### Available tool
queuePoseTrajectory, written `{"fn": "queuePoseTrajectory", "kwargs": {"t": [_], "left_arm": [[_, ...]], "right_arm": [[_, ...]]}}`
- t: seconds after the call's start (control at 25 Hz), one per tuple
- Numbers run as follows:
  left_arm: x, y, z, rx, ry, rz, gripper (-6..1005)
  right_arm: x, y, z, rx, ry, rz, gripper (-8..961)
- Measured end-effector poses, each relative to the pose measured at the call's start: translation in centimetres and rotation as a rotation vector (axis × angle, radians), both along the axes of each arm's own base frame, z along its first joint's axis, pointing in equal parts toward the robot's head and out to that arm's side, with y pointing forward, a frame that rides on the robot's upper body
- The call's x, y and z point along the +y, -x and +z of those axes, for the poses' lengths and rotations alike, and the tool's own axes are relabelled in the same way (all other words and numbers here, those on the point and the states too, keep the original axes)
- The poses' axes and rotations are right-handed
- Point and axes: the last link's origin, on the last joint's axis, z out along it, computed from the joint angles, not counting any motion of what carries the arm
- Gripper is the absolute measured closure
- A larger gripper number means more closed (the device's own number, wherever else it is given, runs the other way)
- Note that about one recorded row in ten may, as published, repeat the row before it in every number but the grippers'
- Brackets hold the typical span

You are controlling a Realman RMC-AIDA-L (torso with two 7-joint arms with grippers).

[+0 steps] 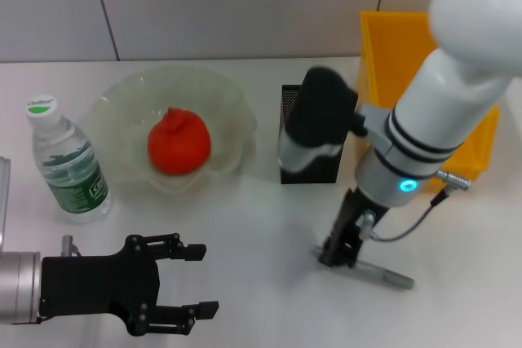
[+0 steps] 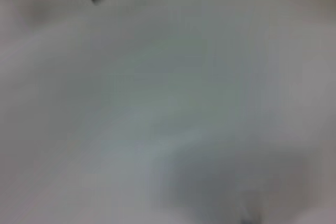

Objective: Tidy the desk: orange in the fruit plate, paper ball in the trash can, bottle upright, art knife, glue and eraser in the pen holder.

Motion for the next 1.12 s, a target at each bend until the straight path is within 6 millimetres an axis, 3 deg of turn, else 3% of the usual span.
{"fn": "queuePoseTrajectory", "kwargs": {"t": [0.32, 0.36, 0.52, 0.6, 0.96, 1.12], "left_arm": [[0.0, 0.1, 0.1, 0.001, -0.001, 0.003, 214], [-0.1, 0.1, 0.1, 0.002, 0.000, 0.004, 214], [-0.1, 0.2, 0.1, 0.003, 0.001, 0.004, 214], [-0.2, 0.2, 0.0, 0.006, 0.003, 0.004, 214], [-0.1, 0.2, 0.1, 0.006, 0.004, 0.000, 214], [-0.2, 0.2, 0.1, 0.006, 0.005, -0.001, 214]], "right_arm": [[1.2, 0.8, 3.5, 0.425, -0.104, -0.010, 812], [1.3, 0.4, 4.7, 0.552, -0.126, 0.000, 813], [1.1, -0.1, 6.5, 0.743, -0.177, 0.025, 815], [1.1, -1.0, 8.8, 0.944, -0.274, 0.058, 815], [1.8, -3.1, 11.1, 1.218, -0.472, 0.098, 817], [2.1, -3.7, 11.4, 1.231, -0.521, 0.103, 819]]}}
